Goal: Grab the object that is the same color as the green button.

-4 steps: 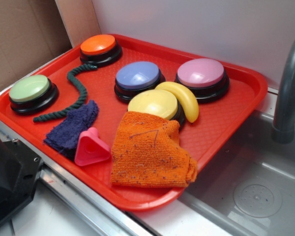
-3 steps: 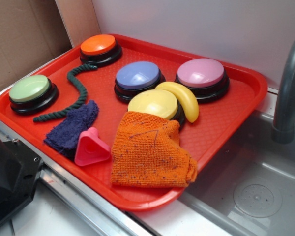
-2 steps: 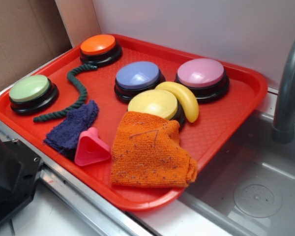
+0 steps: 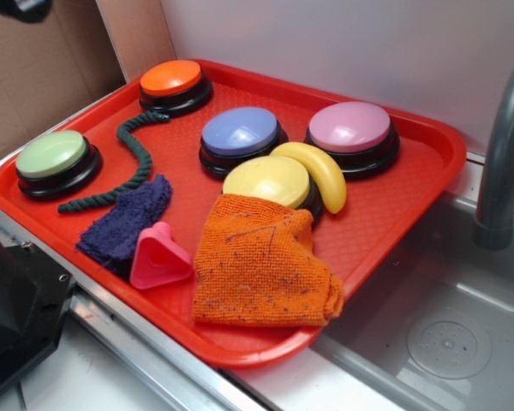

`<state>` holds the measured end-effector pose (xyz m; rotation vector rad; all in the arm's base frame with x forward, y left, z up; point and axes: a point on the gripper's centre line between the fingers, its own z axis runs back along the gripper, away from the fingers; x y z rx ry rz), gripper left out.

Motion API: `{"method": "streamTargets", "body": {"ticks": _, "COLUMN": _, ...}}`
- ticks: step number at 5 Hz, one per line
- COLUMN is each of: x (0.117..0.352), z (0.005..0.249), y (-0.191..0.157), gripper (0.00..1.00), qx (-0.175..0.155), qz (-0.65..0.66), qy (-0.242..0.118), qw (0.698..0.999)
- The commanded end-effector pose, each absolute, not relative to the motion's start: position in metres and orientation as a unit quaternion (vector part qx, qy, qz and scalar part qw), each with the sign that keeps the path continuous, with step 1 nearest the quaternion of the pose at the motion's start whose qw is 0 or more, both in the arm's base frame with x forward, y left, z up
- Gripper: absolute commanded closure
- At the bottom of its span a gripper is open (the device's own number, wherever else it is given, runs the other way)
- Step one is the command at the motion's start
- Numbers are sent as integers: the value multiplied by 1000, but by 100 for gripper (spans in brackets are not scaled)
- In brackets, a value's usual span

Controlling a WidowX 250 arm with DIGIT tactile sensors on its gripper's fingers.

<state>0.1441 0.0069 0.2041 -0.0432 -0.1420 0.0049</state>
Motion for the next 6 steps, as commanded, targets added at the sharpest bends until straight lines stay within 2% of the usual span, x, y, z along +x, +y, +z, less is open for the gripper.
{"method": "streamTargets", "body": {"ticks": 1, "x": 183, "z": 162, "y": 54, "gripper": 0, "qx": -16, "qz": 38, "qy": -100, "qw": 994}}
{"method": "streamTargets", "body": {"ticks": 2, "x": 197, "z": 137, "y": 74, "gripper": 0, "qx": -4, "qz": 67, "qy": -86, "qw": 994}}
{"method": "streamTargets", "body": {"ticks": 4, "x": 226, "z": 79, "y": 115, "gripper": 0, "qx": 1, "qz": 119, "qy": -96, "qw": 988}}
{"method": "streamTargets", "body": {"ticks": 6, "x": 238, "z": 39, "y": 133, "gripper": 0, "qx": -4, "qz": 149, "qy": -80, "qw": 986}}
